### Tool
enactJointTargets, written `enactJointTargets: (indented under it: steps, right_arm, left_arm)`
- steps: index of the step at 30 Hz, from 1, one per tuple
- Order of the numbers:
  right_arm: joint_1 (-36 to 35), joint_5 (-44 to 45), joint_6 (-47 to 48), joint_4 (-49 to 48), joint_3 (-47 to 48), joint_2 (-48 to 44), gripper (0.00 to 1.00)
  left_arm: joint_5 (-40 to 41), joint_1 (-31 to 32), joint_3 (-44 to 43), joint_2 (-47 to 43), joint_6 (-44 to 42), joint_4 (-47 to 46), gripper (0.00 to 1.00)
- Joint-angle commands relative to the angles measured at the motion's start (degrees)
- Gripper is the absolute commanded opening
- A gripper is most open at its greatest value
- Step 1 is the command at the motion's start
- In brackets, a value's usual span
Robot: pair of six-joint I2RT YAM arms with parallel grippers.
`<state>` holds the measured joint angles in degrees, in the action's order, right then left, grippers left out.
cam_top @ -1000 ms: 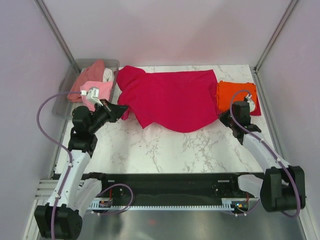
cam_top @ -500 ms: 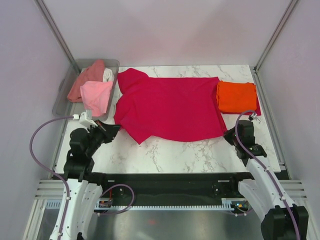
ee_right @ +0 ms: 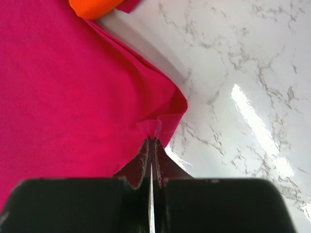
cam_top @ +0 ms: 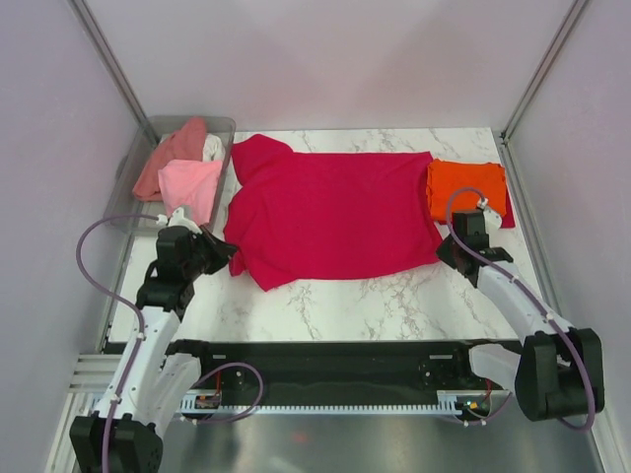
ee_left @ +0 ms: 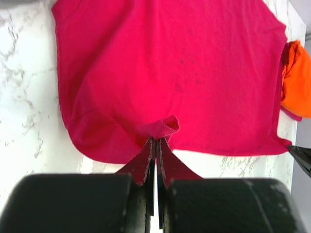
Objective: Fold and stack the t-shirts
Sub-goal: Fold the tshirt
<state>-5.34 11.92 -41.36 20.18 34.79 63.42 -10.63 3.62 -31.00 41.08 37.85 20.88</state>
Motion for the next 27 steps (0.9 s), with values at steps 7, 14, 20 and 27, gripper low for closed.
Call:
enactJointTargets:
  steps: [7,14,20,27]
  right_arm:
    - [-4.1,6.9,2.3,-1.5,11.4,12.6,0.0]
    - [-4.0,9.1,3.2,-1.0,18.5,20.2,0.0]
    - [-4.1,9.7,3.3,-0.4,24.6,26.0,0.0]
    - [-3.7,10.0,2.6,0.3,30.8,32.2,0.0]
  left_arm:
    - [7.6,-0.1,-11.3,8.7,-0.7,-5.2,0.02]
    - [8.9,-0.1,-15.3,16.2,-0.7,-8.1,0.02]
    - [10.5,-0.3,-19.6,21.8,-1.3,-9.4,0.02]
    - [11.7,-0.4,-23.7,28.3,-0.5,-12.1,0.02]
